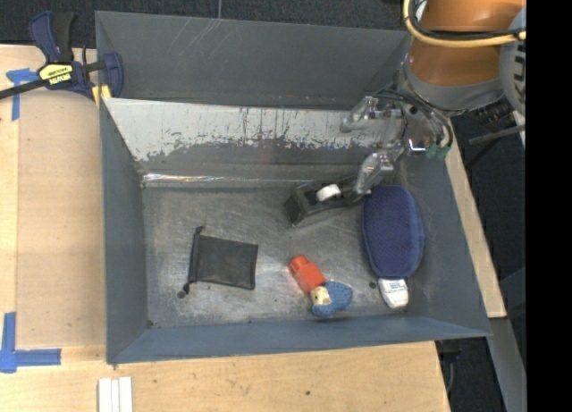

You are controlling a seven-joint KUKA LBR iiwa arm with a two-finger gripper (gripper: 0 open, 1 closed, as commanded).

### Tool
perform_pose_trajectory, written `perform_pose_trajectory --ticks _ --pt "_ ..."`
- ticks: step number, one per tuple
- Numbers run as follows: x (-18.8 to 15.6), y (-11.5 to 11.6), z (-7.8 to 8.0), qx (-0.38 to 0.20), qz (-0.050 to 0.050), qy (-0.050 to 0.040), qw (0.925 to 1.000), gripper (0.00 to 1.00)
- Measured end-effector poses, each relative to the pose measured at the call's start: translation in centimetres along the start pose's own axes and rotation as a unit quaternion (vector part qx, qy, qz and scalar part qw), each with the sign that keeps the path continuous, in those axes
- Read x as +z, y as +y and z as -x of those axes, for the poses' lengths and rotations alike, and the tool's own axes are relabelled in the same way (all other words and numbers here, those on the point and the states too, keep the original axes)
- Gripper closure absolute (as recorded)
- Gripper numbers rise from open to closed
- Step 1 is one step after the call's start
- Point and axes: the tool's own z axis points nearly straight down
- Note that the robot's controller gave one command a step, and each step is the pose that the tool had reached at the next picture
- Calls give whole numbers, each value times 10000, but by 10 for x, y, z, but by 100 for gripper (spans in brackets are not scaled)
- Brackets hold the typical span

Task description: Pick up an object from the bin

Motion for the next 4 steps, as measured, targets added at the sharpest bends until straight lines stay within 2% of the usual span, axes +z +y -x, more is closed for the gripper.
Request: perform_pose_trajectory --ticks 1,2,3,4 --pt "104 8 -17 -2322 3 -11 9727 0" --pt "135 -12 -27 -754 34 -125 9971 0" --pt "156 -37 -6 -1167 0 -89 9931 0" --pt "151 -37 -2 -1157 -12 -178 9931 100"
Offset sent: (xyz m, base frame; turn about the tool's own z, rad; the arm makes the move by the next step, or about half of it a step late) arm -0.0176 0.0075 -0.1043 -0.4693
